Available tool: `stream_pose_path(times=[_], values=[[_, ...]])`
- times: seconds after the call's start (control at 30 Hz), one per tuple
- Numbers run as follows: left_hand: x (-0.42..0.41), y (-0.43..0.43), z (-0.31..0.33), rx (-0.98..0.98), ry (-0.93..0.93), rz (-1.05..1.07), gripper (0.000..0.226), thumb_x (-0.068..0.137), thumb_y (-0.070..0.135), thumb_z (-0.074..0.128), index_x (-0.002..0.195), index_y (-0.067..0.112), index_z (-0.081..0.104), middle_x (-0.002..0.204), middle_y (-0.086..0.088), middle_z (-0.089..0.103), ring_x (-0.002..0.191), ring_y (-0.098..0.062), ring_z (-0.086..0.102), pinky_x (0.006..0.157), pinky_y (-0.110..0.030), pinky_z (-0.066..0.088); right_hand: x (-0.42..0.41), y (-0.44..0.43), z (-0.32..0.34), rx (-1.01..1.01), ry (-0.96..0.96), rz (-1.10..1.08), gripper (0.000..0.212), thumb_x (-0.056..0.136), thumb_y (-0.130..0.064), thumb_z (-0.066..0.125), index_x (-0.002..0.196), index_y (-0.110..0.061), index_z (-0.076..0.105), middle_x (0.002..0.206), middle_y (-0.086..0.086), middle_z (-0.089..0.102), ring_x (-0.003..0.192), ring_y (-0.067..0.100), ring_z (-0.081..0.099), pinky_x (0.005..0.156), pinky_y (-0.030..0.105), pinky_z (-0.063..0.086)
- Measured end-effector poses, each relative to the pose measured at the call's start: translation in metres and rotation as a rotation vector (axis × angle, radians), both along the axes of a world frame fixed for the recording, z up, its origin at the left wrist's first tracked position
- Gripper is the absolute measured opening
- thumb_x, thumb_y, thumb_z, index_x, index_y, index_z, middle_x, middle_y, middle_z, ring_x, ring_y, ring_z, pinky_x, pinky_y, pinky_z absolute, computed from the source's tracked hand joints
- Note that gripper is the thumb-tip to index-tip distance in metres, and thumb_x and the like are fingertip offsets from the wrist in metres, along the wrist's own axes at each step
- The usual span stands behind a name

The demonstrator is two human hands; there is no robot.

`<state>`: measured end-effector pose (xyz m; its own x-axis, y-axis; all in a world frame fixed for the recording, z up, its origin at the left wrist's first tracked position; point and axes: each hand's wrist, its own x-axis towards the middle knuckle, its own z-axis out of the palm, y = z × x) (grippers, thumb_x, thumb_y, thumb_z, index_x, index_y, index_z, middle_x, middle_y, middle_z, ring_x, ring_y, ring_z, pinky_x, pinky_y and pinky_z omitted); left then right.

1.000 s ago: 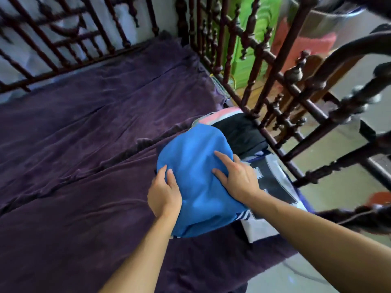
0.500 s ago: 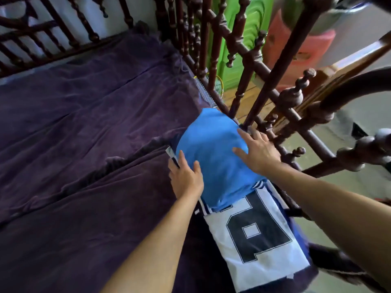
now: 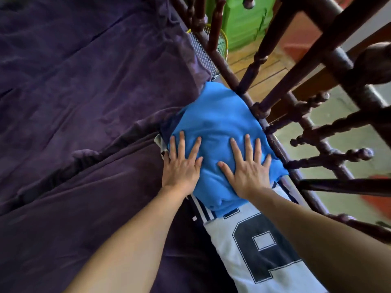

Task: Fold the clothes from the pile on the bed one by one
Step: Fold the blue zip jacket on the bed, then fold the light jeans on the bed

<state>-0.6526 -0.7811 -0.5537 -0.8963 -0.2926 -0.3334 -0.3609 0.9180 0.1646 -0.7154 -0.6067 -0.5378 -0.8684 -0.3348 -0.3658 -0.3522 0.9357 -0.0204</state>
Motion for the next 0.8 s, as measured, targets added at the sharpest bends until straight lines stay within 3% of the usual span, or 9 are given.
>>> stream_pose_path(times=[0.2,0.3,0.4,0.47,0.6,0.8], values=[[-0.005,-0.004,0.041,0.082,-0.187,-0.036,0.058,0.101,0.046,0.022,0.149,0.04,-0.011,0.157,-0.005,-0.023,0.146,-0.03,-0.016,0.117,-0.05,0.012,-0.004,-0.001,0.027,0.098,-0.125,0.031,0.078,0.086,-0.077,0.008,0.15,-0.038,-0.014,0.161,0.002,-0.014,0.148,0.031,-0.009,0.112,0.058,0.017],[0.016,0.0,0.081,0.098,-0.16,-0.014,0.055,0.101,0.036,0.032,0.151,0.032,0.01,0.159,-0.01,-0.005,0.145,-0.032,0.006,0.112,-0.048,0.022,-0.003,0.005,0.065,0.101,-0.212,0.053,0.074,0.092,-0.069,0.023,0.152,-0.033,0.0,0.161,0.003,0.0,0.147,0.031,0.005,0.109,0.053,0.025],[0.065,0.016,0.113,0.116,-0.088,0.077,0.04,0.098,0.03,0.041,0.136,0.02,0.042,0.142,-0.01,0.035,0.125,-0.031,0.04,0.098,-0.043,0.036,0.016,0.02,0.101,0.007,-0.156,0.101,0.054,0.095,-0.047,0.043,0.142,-0.025,0.032,0.146,0.007,0.035,0.131,0.032,0.036,0.1,0.046,0.038],[0.106,0.031,0.127,0.179,-0.143,0.12,0.032,0.097,0.028,0.042,0.124,0.016,0.052,0.125,-0.009,0.049,0.115,-0.031,0.049,0.093,-0.042,0.041,0.038,0.034,0.119,-0.024,-0.107,0.162,0.045,0.095,-0.038,0.045,0.136,-0.022,0.043,0.136,0.007,0.046,0.124,0.03,0.044,0.095,0.042,0.042],[0.198,0.065,0.15,0.228,-0.199,0.264,0.03,0.096,0.03,0.044,0.122,0.02,0.057,0.124,-0.005,0.059,0.112,-0.029,0.057,0.087,-0.035,0.046,0.1,0.062,0.139,-0.043,-0.085,0.289,0.036,0.095,-0.033,0.044,0.127,-0.018,0.051,0.125,0.007,0.053,0.12,0.028,0.049,0.089,0.038,0.047],[0.339,0.105,0.181,0.14,-0.236,0.432,0.028,0.094,0.034,0.046,0.116,0.021,0.058,0.118,-0.009,0.063,0.111,-0.031,0.058,0.082,-0.033,0.047,0.207,0.066,0.167,0.016,-0.225,0.537,0.035,0.092,-0.037,0.047,0.122,-0.02,0.056,0.123,0.007,0.059,0.113,0.03,0.057,0.088,0.036,0.046]])
